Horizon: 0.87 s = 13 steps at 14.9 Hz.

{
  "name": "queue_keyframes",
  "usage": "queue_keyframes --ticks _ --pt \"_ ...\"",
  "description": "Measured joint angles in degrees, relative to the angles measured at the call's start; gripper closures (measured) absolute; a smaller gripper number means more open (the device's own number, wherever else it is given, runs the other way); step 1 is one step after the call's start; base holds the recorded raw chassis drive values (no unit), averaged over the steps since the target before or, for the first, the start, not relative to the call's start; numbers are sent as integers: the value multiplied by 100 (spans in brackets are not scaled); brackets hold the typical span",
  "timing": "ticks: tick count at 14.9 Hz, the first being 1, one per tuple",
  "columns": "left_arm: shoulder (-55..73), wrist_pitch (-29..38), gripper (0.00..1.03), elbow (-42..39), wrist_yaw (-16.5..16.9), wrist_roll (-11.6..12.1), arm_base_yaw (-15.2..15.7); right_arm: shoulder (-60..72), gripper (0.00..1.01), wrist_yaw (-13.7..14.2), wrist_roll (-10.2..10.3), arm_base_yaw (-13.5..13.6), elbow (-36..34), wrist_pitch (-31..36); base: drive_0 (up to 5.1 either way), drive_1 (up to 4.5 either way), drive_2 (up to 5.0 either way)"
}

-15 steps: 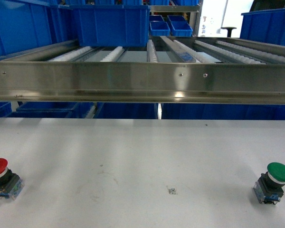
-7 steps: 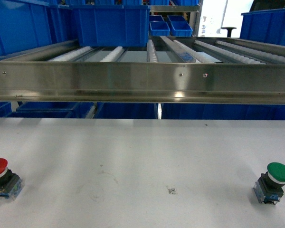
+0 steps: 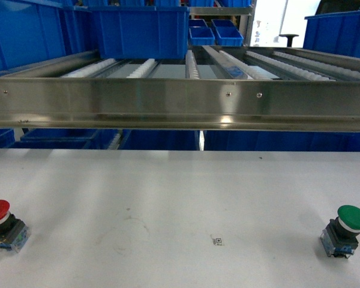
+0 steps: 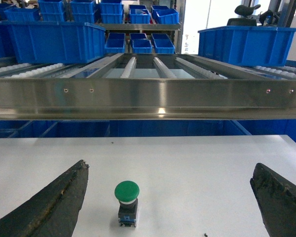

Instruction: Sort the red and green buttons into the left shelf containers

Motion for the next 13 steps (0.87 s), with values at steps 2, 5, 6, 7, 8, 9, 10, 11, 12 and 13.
queue_keyframes --ticks 2,5,6,7,8,9,10,11,12,13 --pt "0 0 5 0 0 2 0 0 3 0 0 0 0 0 0 0 0" --pt "0 0 5 0 0 17 0 0 3 0 0 2 0 0 0 0 0" --pt "0 0 5 0 0 17 0 0 3 0 0 0 0 0 0 0 0" --pt "0 0 5 0 0 17 0 0 3 0 0 0 0 0 0 0 0" --pt "0 0 5 0 0 17 0 0 3 0 0 0 0 0 0 0 0" --pt "0 0 5 0 0 17 0 0 3 0 0 0 0 0 0 0 0" --pt "0 0 5 0 0 17 0 0 3 0 0 0 0 0 0 0 0" --pt "0 0 5 0 0 17 0 0 3 0 0 0 0 0 0 0 0" --pt "0 0 5 0 0 17 0 0 3 0 0 0 0 0 0 0 0" --pt "0 0 5 0 0 17 0 0 3 0 0 0 0 0 0 0 0"
